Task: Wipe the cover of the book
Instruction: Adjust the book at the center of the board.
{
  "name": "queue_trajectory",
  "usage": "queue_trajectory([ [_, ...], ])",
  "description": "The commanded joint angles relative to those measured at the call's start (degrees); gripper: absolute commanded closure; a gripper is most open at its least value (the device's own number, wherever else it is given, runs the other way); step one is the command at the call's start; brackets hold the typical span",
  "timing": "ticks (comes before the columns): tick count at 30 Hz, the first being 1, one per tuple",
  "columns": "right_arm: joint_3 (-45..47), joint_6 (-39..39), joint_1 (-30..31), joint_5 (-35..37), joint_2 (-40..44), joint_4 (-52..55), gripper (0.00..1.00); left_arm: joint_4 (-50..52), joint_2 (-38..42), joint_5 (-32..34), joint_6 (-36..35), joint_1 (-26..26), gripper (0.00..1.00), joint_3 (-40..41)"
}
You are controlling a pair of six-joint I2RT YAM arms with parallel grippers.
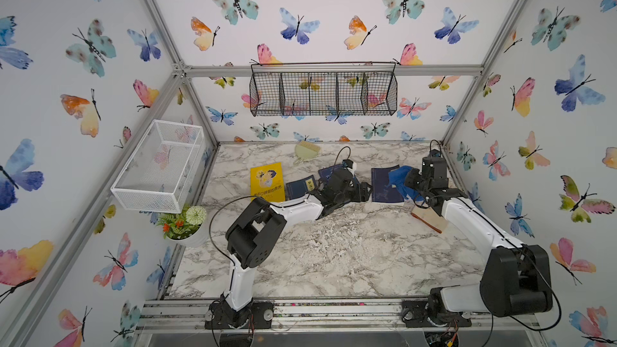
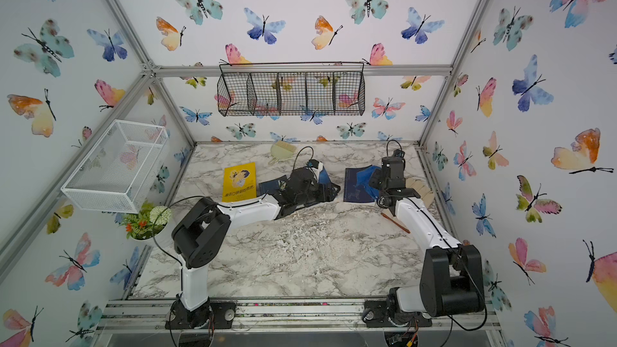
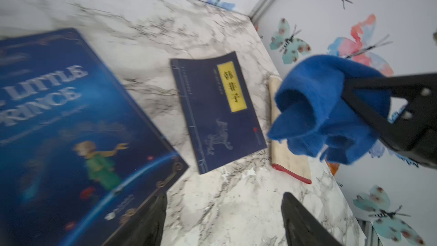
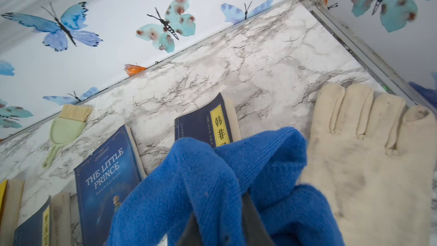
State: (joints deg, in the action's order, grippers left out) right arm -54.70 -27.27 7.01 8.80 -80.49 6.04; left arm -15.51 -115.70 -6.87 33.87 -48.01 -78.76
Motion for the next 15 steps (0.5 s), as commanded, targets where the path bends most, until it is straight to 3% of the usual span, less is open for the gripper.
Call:
queue_trajectory([
  [1,-0.2,-1.2,-2.3,-2.2,-0.6,1.3,0.80,4.3,-6.2,-1.5,-3.1,-1.7,0.21,-8.3],
  [4,-0.2,-0.9,-2.9,-2.7,-1.0,1.2,0.80,8.4,-12.1,-0.4,-3.8,-2.5,0.19,-16.6],
  [9,0.3,0.2,-3.2,-1.4,-1.6,2.0,0.80,17.9,-20.5,8.0,-4.4,-3.2,0.19,-27.9],
  [15,-0.2,-0.1,-3.3,-4.5,-2.7,0.8,0.80,22.1,-25.3,15.5,-8.2,-3.8,0.19,-32.4],
])
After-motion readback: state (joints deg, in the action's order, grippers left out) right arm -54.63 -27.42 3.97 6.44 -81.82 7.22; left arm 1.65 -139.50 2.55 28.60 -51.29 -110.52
